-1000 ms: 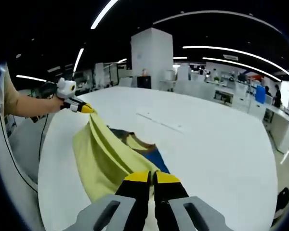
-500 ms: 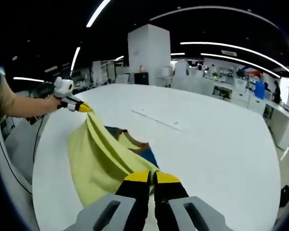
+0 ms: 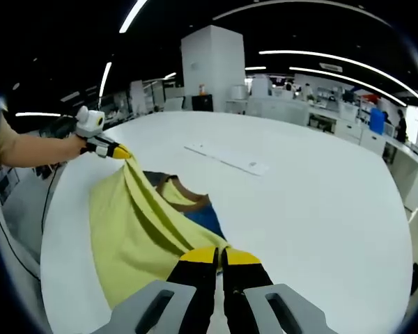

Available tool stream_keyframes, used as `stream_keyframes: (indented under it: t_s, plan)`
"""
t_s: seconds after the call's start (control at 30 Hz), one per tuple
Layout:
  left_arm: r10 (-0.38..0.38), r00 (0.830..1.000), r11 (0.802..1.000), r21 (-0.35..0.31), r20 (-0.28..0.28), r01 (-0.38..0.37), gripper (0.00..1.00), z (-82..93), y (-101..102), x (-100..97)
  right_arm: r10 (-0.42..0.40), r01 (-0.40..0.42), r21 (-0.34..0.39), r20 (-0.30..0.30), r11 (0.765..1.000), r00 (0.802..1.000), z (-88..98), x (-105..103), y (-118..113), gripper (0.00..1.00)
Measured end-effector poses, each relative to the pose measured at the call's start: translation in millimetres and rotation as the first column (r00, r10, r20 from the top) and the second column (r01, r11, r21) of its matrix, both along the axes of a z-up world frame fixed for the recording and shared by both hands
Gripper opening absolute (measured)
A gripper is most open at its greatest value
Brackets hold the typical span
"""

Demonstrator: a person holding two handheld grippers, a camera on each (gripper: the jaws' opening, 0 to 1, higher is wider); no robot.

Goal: Fold the garment on the visible template until the final outline fits inside the template.

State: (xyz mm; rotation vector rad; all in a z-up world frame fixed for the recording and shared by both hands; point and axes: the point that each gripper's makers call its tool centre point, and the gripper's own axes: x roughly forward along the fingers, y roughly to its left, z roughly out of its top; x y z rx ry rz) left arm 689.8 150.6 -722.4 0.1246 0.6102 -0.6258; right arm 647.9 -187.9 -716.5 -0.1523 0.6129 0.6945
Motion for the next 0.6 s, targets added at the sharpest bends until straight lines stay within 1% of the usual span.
stream_keyframes:
  t_s: [0.27,0.4,0.53,0.6]
  plan:
    - [0.006,0.999,1.000,0.015,-0.041,-0.005,0.00,-14.2,1.2,0.4,-0.009,0.008,-0.024,-0.038,1.000,0.999,-16.7,1.1,-0.6,0.00]
    - [0.027,0.997,1.000,0.002,-0.078,-0.027,0.00,-23.5,3.5,0.7,-0.020,0.018,-0.030,-0.055,0.999,0.998,-24.2,3.2,-0.5,0.00]
    - [0.044,0.994,0.999,-0.023,-0.103,-0.047,0.01,-25.2,3.1,0.0,-0.030,0.028,-0.040,-0.052,0.999,0.998,-24.9,4.3,-2.0,0.00]
    - [0.045,0.994,0.998,-0.034,-0.096,-0.048,0.02,-21.6,5.4,-0.5,-0.034,0.032,-0.047,-0.037,0.998,0.999,-20.9,5.1,-4.5,0.02]
